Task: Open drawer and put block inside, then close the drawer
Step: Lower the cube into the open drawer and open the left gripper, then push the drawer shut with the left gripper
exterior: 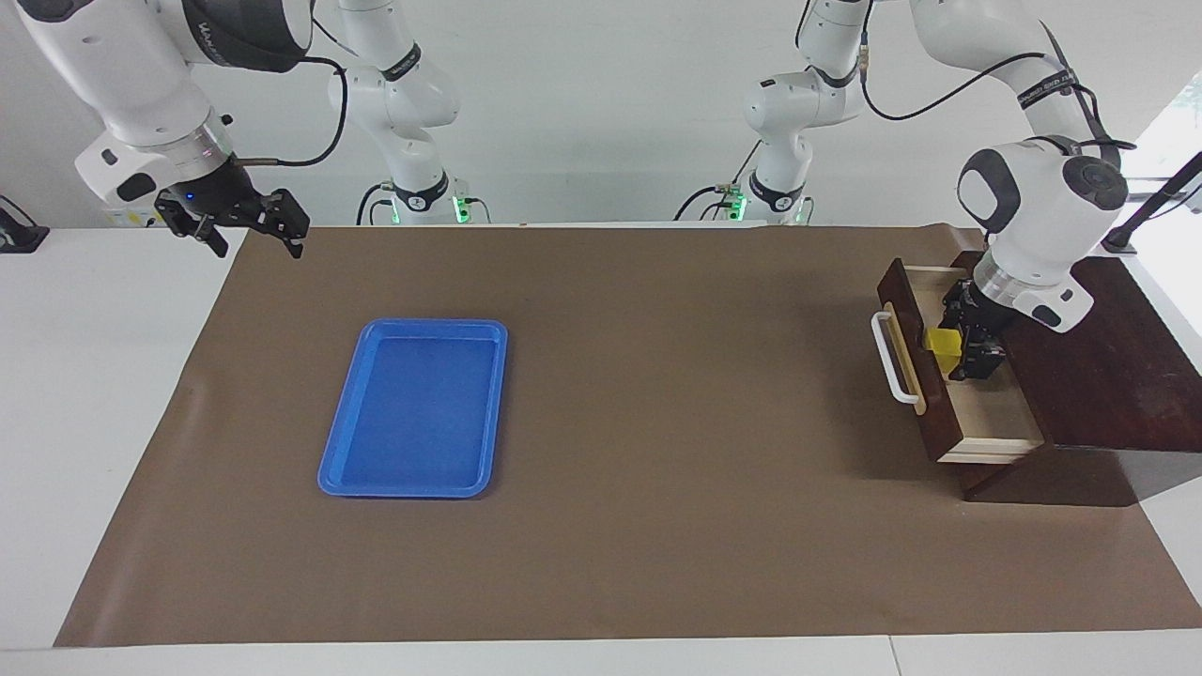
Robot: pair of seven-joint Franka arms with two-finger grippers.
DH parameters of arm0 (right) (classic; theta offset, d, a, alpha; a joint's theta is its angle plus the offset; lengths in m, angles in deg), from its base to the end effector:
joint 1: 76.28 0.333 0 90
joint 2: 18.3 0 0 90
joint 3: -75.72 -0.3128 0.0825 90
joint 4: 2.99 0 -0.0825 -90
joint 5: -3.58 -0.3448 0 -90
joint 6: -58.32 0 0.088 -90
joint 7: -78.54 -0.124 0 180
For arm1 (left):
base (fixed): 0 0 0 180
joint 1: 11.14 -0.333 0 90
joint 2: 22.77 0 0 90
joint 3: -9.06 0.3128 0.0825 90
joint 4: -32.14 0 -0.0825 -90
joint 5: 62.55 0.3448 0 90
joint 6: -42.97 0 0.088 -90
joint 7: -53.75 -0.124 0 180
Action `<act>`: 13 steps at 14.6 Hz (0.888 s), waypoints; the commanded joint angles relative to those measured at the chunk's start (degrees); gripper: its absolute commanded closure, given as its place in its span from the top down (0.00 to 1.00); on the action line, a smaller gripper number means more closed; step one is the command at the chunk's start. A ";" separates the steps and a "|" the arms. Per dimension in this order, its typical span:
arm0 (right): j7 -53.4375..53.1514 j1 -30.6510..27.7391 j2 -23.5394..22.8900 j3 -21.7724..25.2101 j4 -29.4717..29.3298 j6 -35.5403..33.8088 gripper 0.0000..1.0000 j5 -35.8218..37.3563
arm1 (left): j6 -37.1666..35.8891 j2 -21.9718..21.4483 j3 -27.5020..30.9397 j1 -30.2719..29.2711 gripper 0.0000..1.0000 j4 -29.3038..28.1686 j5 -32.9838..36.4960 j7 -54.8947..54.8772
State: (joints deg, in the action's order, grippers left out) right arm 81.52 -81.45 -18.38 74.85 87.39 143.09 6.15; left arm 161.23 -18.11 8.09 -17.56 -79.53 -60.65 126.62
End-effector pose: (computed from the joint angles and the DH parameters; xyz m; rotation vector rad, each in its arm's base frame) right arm 0.5018 -0.0436 0.5934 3.0989 -0.0386 -0.1581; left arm 0.5427 0.0542 0.4381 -2.4467 -1.9620 -0.0684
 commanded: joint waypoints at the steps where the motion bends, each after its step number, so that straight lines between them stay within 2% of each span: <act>1: -1.40 -0.72 0.34 -0.44 -0.11 -0.48 1.00 -1.52 | -6.18 -1.06 -0.09 0.09 1.00 4.16 0.04 0.78; 4: -1.40 -0.80 0.43 -0.44 -0.11 -0.74 1.00 -1.43 | -11.29 -2.81 -0.17 0.09 1.00 8.47 -0.58 0.69; 9: -1.05 -0.89 0.43 -0.44 -0.02 -0.57 1.00 -1.34 | -13.75 -5.11 -1.75 0.36 1.00 11.29 -1.02 0.87; 11: -0.88 -0.89 0.43 -0.44 -0.02 -0.48 1.00 -0.99 | -13.85 -6.15 -2.11 2.89 1.00 8.94 -1.11 2.35; 13: -0.96 -0.54 0.43 -0.44 -0.11 -0.31 1.00 -0.46 | -13.24 -5.38 -2.02 6.67 1.00 8.40 -1.02 7.51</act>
State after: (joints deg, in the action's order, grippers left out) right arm 81.16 -81.46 -18.33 74.85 87.33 143.09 6.15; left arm 148.06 -23.40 5.55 -14.70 -69.72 -61.46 129.43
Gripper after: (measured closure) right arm 0.000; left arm 0.000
